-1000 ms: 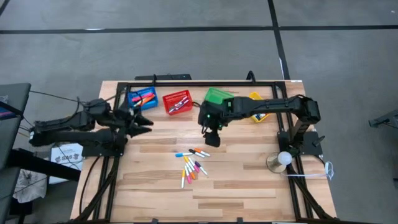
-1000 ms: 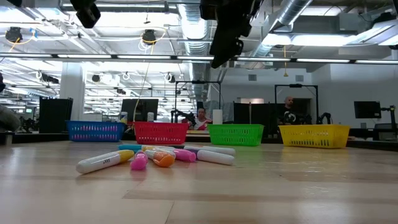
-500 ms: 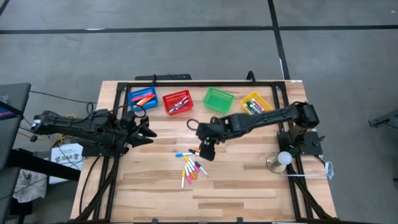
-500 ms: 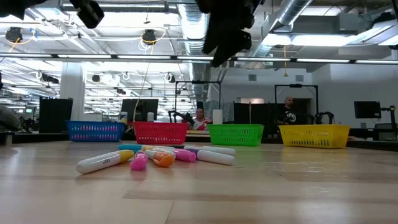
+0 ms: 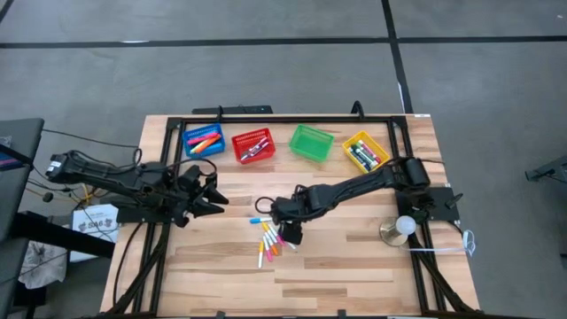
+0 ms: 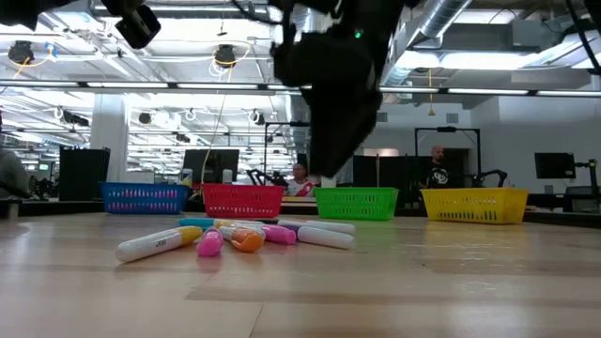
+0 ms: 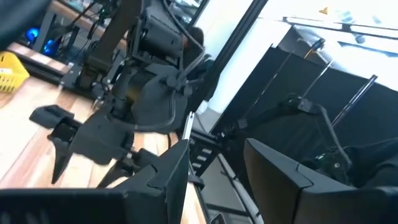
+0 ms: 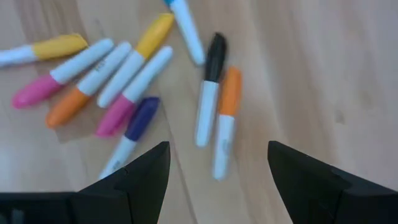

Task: Pick & Place Markers
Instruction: Put the top small orange highlighter pen into the green bin

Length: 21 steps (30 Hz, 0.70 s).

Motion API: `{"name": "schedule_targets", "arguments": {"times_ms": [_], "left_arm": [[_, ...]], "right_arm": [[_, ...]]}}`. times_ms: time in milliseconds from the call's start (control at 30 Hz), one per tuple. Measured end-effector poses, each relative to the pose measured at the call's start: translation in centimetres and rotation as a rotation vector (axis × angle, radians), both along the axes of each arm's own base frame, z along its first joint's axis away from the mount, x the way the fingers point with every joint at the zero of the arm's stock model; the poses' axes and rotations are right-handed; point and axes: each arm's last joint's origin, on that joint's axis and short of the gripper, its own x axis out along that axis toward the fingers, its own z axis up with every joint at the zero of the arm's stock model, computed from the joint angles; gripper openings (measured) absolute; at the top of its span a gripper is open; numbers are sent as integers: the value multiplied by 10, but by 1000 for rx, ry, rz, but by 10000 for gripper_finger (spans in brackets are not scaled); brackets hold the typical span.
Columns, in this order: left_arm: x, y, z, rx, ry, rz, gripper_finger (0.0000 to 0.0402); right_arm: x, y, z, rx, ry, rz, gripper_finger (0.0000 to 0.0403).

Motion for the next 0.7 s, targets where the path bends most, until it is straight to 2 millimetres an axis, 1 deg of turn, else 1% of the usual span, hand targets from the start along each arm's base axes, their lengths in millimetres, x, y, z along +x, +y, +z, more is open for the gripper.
{"name": "schedule_targets", "arguments": {"times_ms": [133,267,300,367,433,500,700], "left_arm": [[3,-1,-1,1,7,3,154],[5,-1,-2,1,6,7,154],[5,-1,-2,1,9,8,154],[6,-1,-2,0,4,8,154],[6,-1,-2,1,6,9,154],[6,-1,-1,-1,-3,9,154],[7,-1,-2,4,-3,14,154]], "right_arm": [[1,1,-17,5,63,9,260],[0,1,-25,-11,112,52,260],[2,1,-27,-12,105,59,260],[-2,-1,-29,-28,147,84,260],[2,-2,-32,-30,134,108,260],[0,-4,-33,-43,158,144,260],[2,-12,-36,-70,159,239,260]]}}
